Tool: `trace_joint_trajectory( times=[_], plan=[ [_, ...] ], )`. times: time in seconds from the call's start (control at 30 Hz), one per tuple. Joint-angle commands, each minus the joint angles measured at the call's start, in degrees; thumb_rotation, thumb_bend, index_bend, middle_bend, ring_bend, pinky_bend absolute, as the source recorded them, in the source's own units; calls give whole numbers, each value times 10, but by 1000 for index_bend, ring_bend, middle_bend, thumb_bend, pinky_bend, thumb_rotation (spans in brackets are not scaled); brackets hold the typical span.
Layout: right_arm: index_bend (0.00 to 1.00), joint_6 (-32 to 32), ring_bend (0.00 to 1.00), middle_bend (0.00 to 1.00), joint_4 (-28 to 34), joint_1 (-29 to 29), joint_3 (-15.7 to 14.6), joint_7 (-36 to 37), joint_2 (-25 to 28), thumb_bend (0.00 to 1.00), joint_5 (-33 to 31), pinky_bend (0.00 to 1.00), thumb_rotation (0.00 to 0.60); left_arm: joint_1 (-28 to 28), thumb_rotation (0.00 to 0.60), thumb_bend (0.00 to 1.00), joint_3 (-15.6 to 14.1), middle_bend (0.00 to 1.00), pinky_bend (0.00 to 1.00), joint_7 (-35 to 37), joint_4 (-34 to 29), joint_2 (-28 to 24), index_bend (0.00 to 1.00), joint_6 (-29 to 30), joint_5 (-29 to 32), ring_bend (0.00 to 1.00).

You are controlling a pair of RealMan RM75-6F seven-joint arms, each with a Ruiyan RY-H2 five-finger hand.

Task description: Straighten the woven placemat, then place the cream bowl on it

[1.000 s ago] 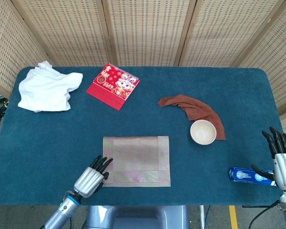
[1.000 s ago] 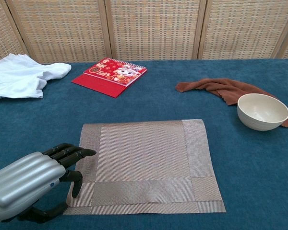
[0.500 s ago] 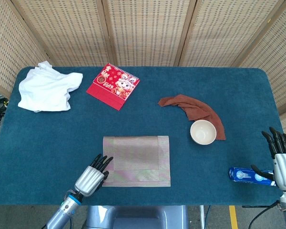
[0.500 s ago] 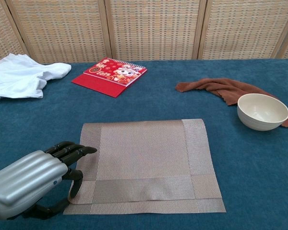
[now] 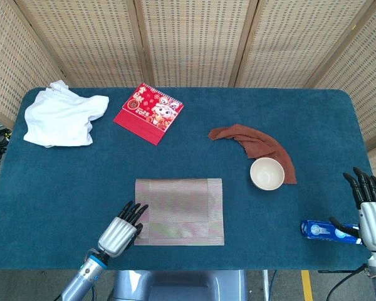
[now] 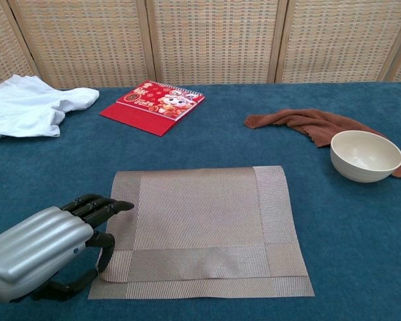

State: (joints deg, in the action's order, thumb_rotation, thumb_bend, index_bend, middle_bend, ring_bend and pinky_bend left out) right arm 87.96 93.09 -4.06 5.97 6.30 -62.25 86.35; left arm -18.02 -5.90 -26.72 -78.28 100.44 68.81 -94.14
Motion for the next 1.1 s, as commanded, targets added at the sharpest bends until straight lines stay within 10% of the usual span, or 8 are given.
trace_joint_trajectory(
  times=[0.03,0.57,1.1],
  plan=[
    [115,0,0,0,0,0,0,0,0,246,0,0,600,-2,600,521,5,0,0,-1,-8,-7,574,6,-2,0],
    [115,-5,0,0,-6,-1,5,6,1,246,-12,0,600,-38,600,511,60,0,0,-34,-82,-59,574,-7,21,0],
    [115,-42,0,0,-38,-13,23,-10,-15,246,-69,0,600,-158,600,511,232,0,0,-135,-92,-58,585,-78,187,0]
  ],
)
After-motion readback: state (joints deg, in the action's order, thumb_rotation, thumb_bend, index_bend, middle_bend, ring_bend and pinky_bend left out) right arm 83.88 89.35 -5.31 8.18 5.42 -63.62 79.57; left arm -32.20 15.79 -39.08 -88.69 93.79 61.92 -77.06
